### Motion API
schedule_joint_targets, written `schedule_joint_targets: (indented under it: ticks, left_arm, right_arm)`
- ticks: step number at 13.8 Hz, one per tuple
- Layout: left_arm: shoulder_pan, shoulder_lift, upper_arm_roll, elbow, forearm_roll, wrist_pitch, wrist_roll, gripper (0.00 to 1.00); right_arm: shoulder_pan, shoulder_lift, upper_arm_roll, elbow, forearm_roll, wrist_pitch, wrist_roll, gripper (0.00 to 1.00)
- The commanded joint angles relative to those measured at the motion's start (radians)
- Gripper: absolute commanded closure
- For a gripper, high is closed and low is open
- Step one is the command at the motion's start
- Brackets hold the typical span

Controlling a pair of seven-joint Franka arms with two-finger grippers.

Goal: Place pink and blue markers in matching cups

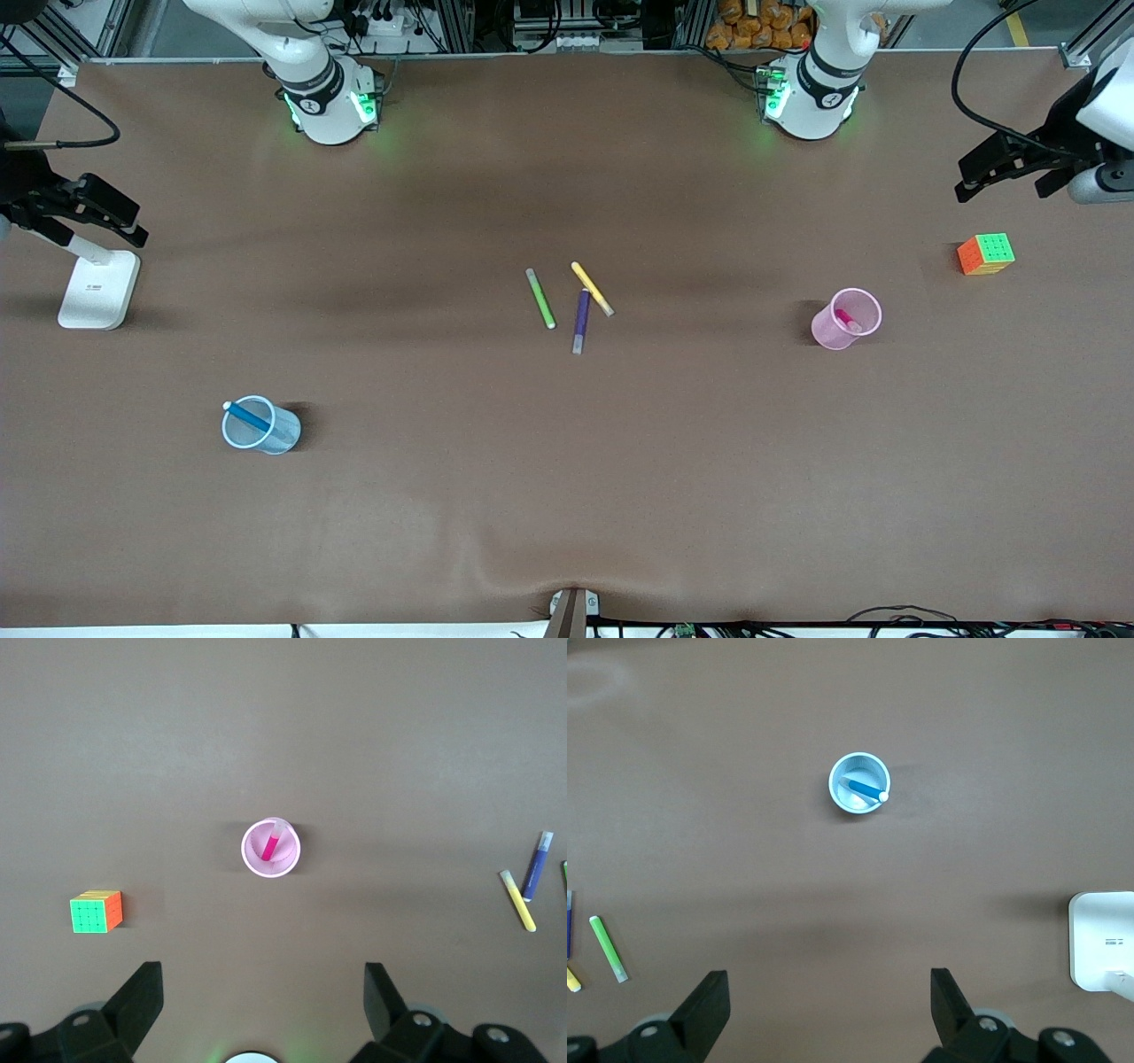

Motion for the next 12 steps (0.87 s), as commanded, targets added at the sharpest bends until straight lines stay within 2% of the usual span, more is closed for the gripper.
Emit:
schedule_joint_targets:
  ticks: [1, 12]
  left_arm:
    - [0.004, 0.004, 0.002, 0.019, 0.007, -0.009, 0.006, 0.00]
    - [0.018, 0.005, 0.002, 0.027, 0.007, -0.029, 0.012, 0.00]
  right_arm:
    - [-0.021, 0.008, 0.013, 0.022, 0.004, -0.018, -0.007, 0.00]
    - [-0.021, 0.008, 0.013, 0.022, 0.004, -0.018, -0.007, 0.00]
